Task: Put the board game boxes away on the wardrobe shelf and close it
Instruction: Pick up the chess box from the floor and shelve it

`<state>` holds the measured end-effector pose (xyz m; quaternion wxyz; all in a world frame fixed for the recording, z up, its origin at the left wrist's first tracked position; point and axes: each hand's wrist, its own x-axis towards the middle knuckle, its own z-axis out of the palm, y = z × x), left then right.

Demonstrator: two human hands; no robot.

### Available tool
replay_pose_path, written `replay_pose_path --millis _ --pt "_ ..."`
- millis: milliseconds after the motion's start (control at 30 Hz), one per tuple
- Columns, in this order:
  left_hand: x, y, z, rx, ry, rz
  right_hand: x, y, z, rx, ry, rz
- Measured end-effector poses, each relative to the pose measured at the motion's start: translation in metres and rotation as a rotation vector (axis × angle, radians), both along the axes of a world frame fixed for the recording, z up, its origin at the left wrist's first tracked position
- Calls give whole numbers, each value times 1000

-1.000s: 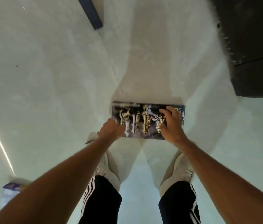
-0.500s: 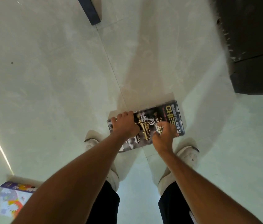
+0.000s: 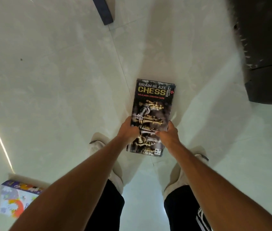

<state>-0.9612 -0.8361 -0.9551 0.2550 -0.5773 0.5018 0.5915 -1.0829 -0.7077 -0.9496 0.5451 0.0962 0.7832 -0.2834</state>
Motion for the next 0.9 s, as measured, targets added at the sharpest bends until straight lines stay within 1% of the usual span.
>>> replay_pose_path --millis 67,133,267,367,433,567,633,700,800,900 --pt "-11 -5 40 1 6 88 -3 -1 9 -72 13 14" --pt "-9 -7 66 4 20 118 -8 2 27 -127 19 61" --pt "5 -8 125 -1 28 163 -13 10 84 -170 49 227" --pt "18 -4 208 -2 54 224 -12 13 162 -182 50 351" --pt "32 1 272 -3 71 257 -8 13 227 -184 50 421" --pt "69 8 415 -1 138 379 8 15 357 -190 67 579" --pt "98 8 481 -13 169 436 21 3 423 -183 70 667" --pt "120 8 524 -16 195 481 31 -9 473 -220 95 720" --pt "174 -5 596 -68 256 587 65 -44 555 -264 129 815" --pt "228 -22 649 -133 295 693 108 -90 615 -321 174 915"
